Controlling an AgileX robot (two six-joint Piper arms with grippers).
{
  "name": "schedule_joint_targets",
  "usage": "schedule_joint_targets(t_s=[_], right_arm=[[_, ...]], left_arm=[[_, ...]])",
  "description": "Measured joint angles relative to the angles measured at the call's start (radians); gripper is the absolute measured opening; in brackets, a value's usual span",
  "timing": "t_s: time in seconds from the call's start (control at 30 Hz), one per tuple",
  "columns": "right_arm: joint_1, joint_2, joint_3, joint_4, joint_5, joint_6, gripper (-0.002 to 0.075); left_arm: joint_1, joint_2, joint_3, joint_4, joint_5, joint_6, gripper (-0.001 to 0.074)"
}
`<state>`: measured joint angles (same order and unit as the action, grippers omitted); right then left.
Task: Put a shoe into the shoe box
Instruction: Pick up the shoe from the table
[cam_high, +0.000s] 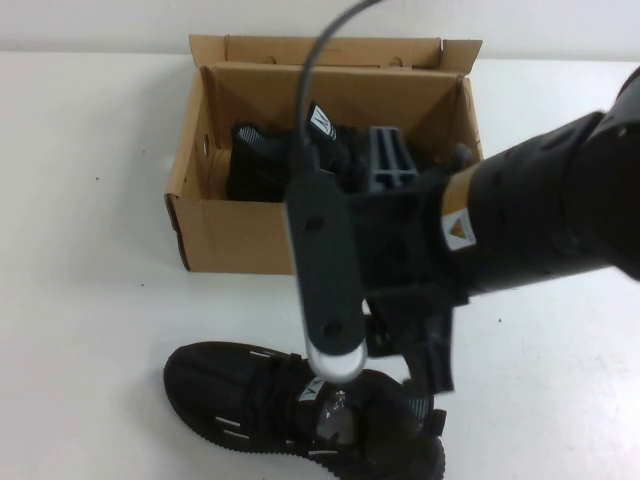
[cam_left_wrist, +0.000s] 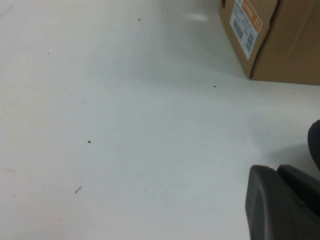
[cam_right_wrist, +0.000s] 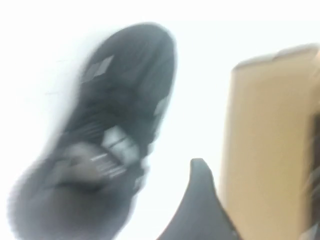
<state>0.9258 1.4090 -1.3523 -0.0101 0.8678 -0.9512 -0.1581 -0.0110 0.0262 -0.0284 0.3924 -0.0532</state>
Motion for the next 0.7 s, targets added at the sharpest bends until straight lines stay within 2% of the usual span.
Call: schedule_joint_targets(t_s=[0.17, 0.33, 0.57, 0.7], right_arm=[[0.000, -0.006, -0.016, -0.001, 0.198, 0.285, 0.0445], [0.000, 0.040, -0.021, 0.067, 0.339, 0.536, 0.0415], [0.000, 0.150, -0.021, 0.181, 0.360, 0.615, 0.0378], [0.020, 0.204, -0.021, 0.167, 0.360, 0.655, 0.0375]], left_arm=[[0.000, 0.000, 0.000, 0.000, 0.000, 0.000, -0.0004], [0.000, 0.000, 0.000, 0.000, 0.000, 0.000, -0.0004], [0.000, 0.000, 0.000, 0.000, 0.000, 0.000, -0.0004], [0.000, 0.000, 0.000, 0.000, 0.000, 0.000, -0.0004]])
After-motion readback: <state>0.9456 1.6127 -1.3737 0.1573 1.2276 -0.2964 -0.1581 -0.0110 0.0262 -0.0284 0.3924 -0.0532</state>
